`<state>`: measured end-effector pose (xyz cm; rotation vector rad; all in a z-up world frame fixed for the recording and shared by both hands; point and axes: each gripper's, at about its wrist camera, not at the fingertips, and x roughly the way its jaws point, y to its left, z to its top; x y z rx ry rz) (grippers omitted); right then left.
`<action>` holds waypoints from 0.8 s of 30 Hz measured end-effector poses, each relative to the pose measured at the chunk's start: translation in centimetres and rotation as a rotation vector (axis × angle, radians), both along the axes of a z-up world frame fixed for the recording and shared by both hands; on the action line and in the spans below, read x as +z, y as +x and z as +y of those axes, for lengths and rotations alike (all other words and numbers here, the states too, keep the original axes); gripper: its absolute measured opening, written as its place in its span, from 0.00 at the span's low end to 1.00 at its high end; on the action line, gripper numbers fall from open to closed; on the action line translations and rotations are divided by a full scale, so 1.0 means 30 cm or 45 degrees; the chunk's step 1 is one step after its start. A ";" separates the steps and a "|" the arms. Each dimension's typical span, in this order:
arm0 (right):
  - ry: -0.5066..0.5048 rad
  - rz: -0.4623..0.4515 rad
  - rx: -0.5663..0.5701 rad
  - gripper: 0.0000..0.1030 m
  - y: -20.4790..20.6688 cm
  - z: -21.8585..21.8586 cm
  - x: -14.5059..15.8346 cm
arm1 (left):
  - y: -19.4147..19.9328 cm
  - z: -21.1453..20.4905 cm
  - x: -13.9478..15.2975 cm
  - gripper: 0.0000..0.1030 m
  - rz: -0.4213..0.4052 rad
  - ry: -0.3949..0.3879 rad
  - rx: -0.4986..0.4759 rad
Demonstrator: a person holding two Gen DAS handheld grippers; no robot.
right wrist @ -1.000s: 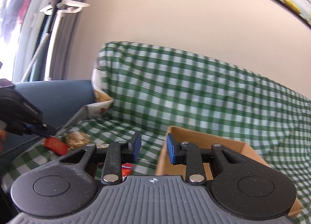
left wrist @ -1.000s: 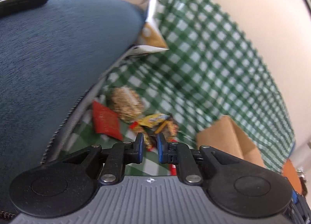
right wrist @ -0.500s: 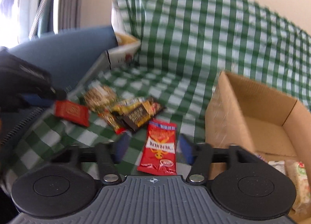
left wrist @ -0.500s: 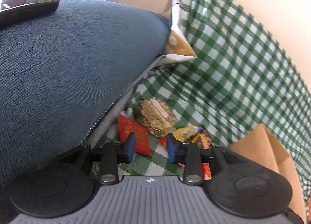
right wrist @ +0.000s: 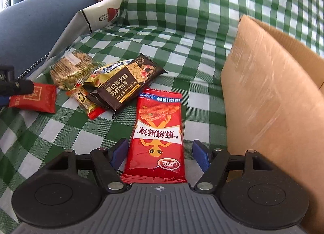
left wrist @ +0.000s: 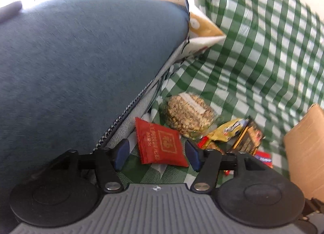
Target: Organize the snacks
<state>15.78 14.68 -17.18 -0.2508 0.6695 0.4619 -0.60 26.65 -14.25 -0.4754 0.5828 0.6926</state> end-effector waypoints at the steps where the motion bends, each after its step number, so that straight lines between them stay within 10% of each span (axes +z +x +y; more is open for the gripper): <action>1: 0.000 -0.005 0.002 0.69 -0.003 -0.001 -0.002 | 0.006 0.003 -0.009 0.65 0.012 -0.002 0.002; 6: 0.049 0.008 0.037 0.50 -0.011 -0.018 0.000 | 0.023 0.009 -0.036 0.64 0.025 0.002 0.006; 14: 0.052 -0.010 0.091 0.47 -0.099 -0.063 0.051 | 0.007 0.007 -0.018 0.24 -0.031 0.042 0.014; 24: 0.018 -0.065 0.256 0.47 -0.350 -0.150 0.109 | -0.084 -0.065 0.069 0.03 -0.224 0.124 -0.147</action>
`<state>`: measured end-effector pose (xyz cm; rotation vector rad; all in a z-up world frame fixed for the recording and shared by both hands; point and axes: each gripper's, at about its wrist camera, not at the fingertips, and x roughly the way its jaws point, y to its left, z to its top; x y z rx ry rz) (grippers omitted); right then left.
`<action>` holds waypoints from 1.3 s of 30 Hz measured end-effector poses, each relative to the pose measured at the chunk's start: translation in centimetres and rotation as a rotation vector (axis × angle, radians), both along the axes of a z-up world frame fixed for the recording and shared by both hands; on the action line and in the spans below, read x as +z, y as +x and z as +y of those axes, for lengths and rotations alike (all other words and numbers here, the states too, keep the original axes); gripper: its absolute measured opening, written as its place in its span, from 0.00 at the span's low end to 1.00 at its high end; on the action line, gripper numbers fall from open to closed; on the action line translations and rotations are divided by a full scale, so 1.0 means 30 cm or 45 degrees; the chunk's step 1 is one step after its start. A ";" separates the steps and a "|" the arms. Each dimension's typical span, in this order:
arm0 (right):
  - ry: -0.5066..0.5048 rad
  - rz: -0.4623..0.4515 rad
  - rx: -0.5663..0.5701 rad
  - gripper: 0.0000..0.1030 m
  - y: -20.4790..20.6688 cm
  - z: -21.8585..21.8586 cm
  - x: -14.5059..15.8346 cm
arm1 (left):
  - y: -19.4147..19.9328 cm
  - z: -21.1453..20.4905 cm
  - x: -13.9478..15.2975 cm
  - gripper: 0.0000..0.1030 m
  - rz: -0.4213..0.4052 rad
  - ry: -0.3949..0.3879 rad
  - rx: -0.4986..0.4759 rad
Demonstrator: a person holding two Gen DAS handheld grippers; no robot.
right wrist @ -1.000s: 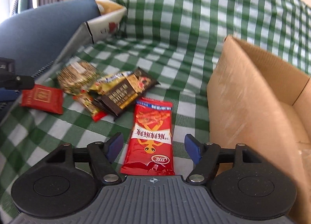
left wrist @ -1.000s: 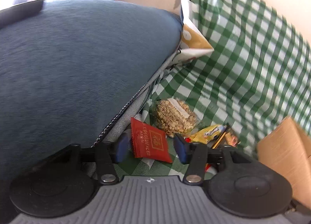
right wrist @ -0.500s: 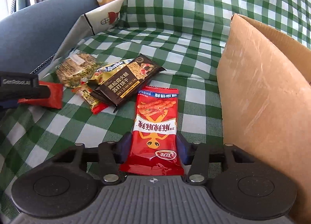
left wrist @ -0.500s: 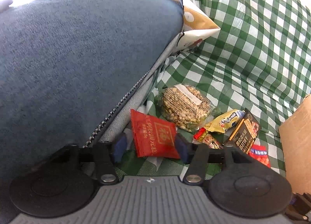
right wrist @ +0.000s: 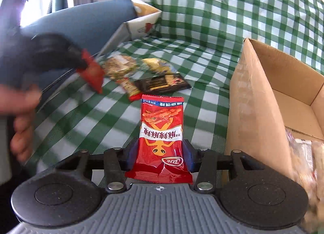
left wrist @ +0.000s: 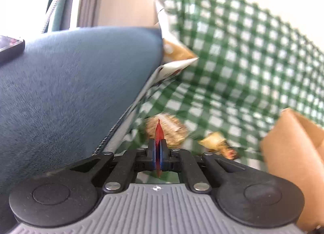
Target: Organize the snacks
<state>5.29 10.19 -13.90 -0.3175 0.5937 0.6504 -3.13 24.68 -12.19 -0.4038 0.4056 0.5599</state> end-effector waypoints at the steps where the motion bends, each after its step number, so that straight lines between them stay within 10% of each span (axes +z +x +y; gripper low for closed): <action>1: -0.009 -0.017 0.009 0.47 -0.025 -0.013 -0.003 | -0.013 -0.002 0.006 0.03 -0.024 -0.020 -0.027; 12: -0.053 -0.008 0.013 0.47 -0.118 -0.069 -0.083 | -0.163 -0.034 0.065 0.03 -0.153 -0.354 -0.237; 19: -0.043 0.057 0.020 0.47 -0.116 -0.075 -0.094 | -0.085 0.025 0.019 0.06 0.126 -0.615 -0.410; 22: -0.044 0.073 0.028 0.49 -0.114 -0.075 -0.098 | -0.073 0.053 -0.009 0.29 0.188 -0.668 -0.334; 29: -0.022 0.066 0.034 0.50 -0.101 -0.076 -0.095 | 0.011 -0.053 -0.002 0.71 0.325 -0.423 -0.363; 39: 0.002 0.096 0.019 0.53 -0.073 -0.069 -0.106 | 0.070 -0.160 -0.063 0.83 0.569 -0.206 -0.367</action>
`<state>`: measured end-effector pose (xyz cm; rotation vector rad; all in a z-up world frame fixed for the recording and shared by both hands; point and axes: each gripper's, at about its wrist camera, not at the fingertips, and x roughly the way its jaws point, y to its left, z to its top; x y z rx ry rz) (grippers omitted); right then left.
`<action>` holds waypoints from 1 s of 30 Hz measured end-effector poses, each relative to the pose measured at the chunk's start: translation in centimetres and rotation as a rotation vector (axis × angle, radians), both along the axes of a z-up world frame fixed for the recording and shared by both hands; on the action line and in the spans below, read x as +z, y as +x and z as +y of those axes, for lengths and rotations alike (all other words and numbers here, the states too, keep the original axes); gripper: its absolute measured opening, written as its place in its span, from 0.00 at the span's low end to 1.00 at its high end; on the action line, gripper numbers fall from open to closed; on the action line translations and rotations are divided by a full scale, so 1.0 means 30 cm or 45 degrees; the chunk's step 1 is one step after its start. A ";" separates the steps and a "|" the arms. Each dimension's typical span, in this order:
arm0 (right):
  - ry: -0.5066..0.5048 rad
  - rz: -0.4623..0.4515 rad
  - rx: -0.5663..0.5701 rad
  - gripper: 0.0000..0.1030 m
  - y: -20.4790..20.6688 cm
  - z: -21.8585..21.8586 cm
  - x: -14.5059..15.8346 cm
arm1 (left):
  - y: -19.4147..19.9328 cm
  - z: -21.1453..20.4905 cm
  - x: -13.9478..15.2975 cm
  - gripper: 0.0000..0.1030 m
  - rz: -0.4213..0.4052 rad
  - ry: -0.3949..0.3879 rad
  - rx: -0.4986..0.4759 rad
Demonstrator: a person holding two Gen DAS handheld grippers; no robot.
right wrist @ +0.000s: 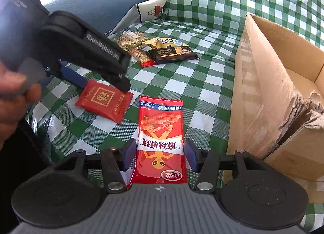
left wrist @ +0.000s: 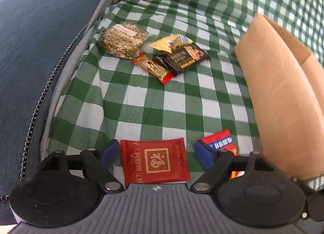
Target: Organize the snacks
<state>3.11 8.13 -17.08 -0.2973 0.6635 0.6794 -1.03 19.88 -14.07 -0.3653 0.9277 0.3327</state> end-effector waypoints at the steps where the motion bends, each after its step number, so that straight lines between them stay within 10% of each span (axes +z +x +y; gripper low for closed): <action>1: -0.003 0.001 0.000 0.53 0.000 0.002 -0.002 | 0.004 -0.001 -0.004 0.83 0.013 -0.003 -0.009; 18: -0.036 -0.003 0.011 0.55 -0.001 0.004 -0.012 | 0.049 -0.050 -0.042 0.91 0.145 0.057 -0.092; 30: -0.064 -0.053 0.036 0.48 -0.024 0.000 -0.010 | 0.023 -0.076 -0.009 0.43 0.060 0.143 -0.082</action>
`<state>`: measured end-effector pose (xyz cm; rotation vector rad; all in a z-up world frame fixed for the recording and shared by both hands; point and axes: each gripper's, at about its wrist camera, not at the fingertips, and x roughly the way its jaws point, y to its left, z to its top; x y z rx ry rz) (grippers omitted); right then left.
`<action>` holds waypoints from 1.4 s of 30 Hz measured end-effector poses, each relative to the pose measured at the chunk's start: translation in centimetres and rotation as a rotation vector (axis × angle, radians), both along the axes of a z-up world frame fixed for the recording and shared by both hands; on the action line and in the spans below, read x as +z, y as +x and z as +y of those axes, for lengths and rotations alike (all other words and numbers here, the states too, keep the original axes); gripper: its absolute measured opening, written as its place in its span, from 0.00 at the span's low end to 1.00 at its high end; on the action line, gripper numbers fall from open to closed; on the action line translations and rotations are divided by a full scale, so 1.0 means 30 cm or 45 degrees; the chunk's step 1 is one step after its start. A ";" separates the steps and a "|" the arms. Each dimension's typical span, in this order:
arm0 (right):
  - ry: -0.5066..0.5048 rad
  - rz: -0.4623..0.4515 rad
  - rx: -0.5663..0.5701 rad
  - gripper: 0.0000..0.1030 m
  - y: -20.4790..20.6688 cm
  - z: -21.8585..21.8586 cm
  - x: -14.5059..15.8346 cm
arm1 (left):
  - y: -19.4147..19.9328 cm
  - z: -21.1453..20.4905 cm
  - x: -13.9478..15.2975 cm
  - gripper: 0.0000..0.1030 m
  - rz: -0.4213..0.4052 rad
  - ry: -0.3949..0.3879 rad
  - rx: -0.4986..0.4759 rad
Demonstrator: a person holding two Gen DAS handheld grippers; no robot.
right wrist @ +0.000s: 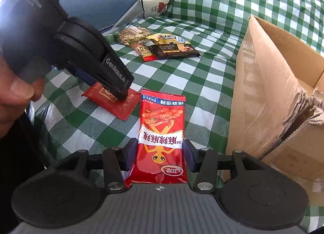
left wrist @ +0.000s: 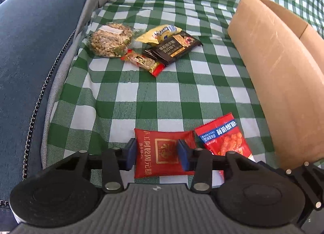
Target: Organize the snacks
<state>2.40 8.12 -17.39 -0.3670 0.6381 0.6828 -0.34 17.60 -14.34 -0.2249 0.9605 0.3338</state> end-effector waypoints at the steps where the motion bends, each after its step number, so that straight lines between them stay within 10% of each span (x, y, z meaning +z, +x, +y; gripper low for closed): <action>1: 0.001 -0.004 0.001 0.48 -0.001 -0.001 0.001 | -0.003 0.002 0.004 0.35 -0.012 0.000 0.007; 17: 0.066 -0.055 -0.030 0.45 -0.006 -0.017 0.035 | -0.063 0.025 0.066 0.09 -0.229 -0.059 0.061; 42: 0.112 -0.080 -0.032 0.45 -0.012 -0.024 0.043 | -0.154 0.075 0.135 0.06 -0.503 -0.175 0.143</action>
